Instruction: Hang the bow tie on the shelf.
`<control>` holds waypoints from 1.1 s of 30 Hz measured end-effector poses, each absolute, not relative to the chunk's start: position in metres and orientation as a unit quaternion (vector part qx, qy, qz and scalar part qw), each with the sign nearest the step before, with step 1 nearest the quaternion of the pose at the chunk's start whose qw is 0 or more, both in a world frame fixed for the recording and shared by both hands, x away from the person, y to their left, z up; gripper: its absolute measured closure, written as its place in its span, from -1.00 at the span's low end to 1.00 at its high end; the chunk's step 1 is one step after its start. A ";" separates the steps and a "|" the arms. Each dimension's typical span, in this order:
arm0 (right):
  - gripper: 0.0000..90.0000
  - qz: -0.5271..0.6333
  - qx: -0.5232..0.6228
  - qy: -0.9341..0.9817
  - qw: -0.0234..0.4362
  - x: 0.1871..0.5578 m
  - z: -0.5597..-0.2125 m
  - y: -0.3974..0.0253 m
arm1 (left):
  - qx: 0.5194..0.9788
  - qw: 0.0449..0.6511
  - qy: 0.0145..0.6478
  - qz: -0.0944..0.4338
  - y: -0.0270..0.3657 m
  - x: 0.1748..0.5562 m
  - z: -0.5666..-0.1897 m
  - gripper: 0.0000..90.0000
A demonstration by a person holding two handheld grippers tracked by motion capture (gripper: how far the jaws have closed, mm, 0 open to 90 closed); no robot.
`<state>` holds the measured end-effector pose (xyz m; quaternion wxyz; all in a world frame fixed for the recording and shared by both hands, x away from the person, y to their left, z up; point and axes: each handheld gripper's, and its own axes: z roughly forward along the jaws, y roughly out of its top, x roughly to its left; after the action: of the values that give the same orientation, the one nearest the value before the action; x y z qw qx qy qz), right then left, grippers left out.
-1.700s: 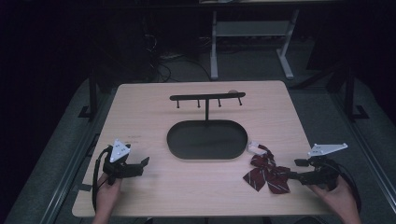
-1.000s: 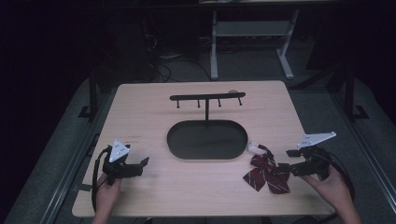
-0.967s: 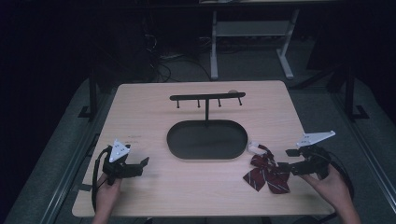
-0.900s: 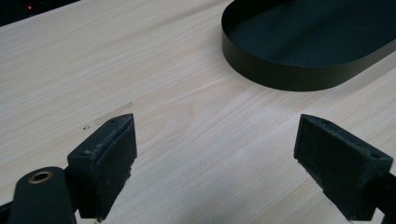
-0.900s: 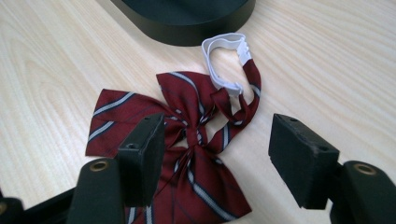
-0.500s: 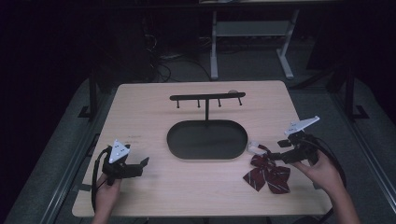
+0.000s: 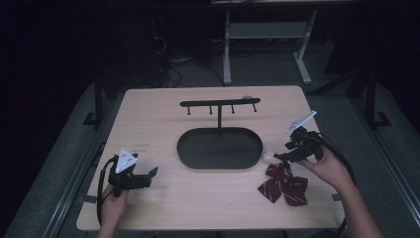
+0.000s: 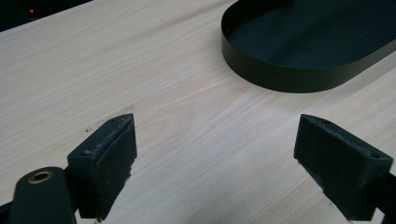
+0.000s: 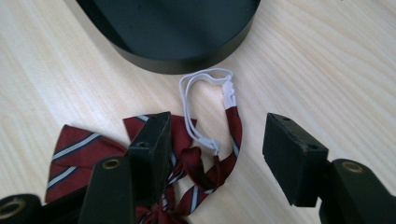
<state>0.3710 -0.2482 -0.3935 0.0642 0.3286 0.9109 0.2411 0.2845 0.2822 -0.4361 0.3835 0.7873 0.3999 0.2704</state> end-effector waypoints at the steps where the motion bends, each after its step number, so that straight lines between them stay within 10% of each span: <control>1: -0.06 0.237 0.329 0.912 0.062 0.373 -0.394 -0.247 | 0.787 0.383 0.400 0.271 0.282 0.285 -0.436 -0.71; 33: 0.62 0.133 0.312 0.939 0.054 0.411 -0.432 -0.215 | 0.787 0.383 0.402 0.269 0.283 0.285 -0.436 -0.71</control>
<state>0.4109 -0.2149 -0.4316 0.0540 0.3121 0.9392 0.1325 0.2853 0.2825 -0.4358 0.3830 0.7869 0.4023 0.2687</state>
